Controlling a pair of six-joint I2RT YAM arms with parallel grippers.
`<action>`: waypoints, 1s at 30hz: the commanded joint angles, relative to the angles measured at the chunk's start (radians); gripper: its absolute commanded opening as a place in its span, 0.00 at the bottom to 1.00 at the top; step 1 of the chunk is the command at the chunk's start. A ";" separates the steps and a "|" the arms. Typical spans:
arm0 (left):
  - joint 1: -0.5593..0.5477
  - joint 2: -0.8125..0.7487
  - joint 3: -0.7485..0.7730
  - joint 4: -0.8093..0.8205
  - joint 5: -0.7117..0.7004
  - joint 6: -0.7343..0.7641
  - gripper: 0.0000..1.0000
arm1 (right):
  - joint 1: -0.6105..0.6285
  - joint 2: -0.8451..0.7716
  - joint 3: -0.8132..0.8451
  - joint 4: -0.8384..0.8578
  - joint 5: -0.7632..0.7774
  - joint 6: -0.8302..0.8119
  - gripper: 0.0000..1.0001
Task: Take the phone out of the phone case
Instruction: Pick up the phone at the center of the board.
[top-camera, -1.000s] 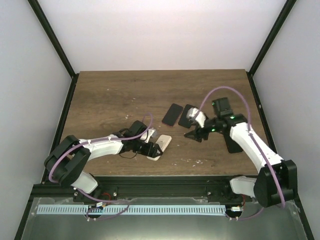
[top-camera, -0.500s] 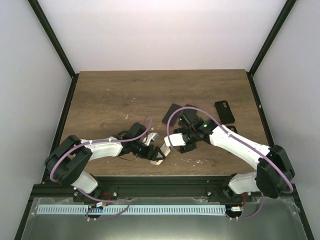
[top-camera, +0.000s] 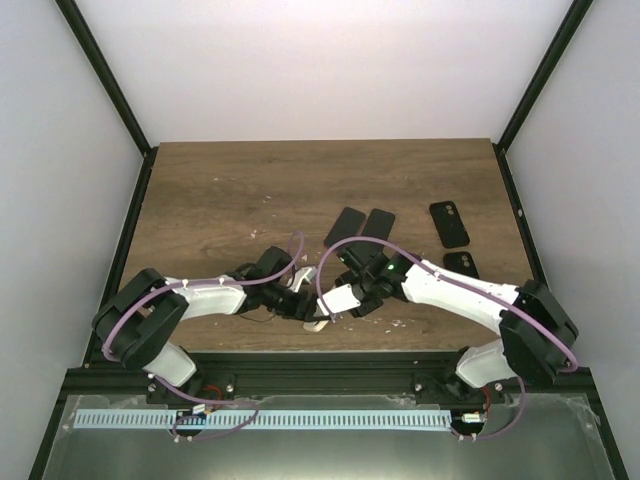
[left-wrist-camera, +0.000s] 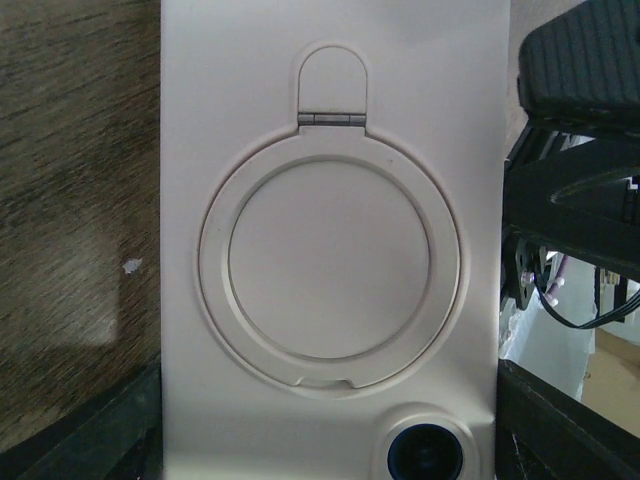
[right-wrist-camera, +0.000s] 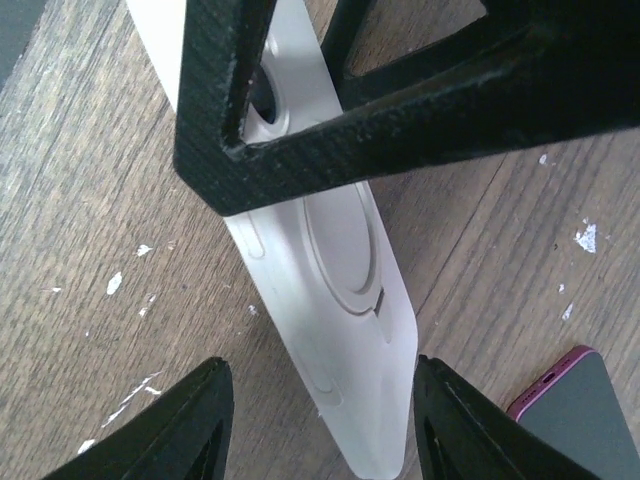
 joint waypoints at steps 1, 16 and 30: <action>-0.004 0.010 -0.003 0.076 0.049 -0.001 0.56 | 0.017 0.012 -0.013 0.053 0.007 -0.009 0.48; -0.004 0.030 0.009 0.091 0.059 -0.003 0.61 | 0.033 0.030 -0.055 0.133 0.037 -0.020 0.12; 0.052 -0.413 0.029 -0.191 -0.279 0.102 1.00 | 0.000 -0.123 -0.059 0.017 -0.007 0.136 0.01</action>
